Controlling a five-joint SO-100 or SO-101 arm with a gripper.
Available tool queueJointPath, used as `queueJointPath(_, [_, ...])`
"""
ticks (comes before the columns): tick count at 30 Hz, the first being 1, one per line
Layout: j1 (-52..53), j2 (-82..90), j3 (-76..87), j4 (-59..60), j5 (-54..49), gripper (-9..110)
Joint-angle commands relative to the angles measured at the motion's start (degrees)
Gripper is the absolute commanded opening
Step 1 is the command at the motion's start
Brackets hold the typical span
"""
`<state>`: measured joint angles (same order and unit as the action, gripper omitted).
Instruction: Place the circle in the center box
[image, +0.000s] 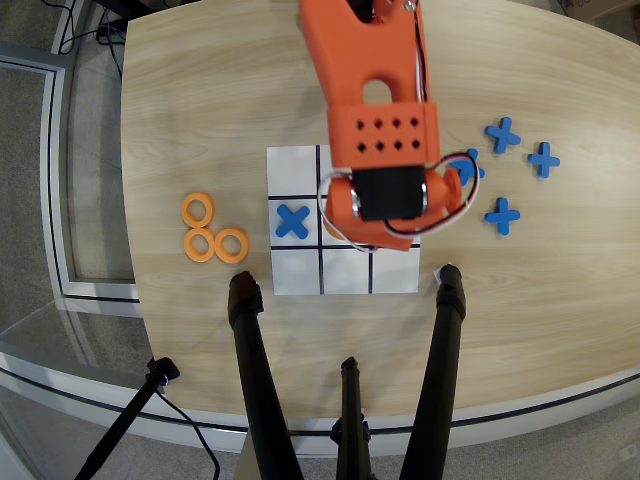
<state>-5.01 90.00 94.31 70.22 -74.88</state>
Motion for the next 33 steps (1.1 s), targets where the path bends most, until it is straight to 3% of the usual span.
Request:
queueJointPath(1, [-0.7, -3.6, -2.7, -2.5, 1.1, 0])
queueJointPath(33, [0.5, -17.6, -3.6, -9.4, 4.0, 0])
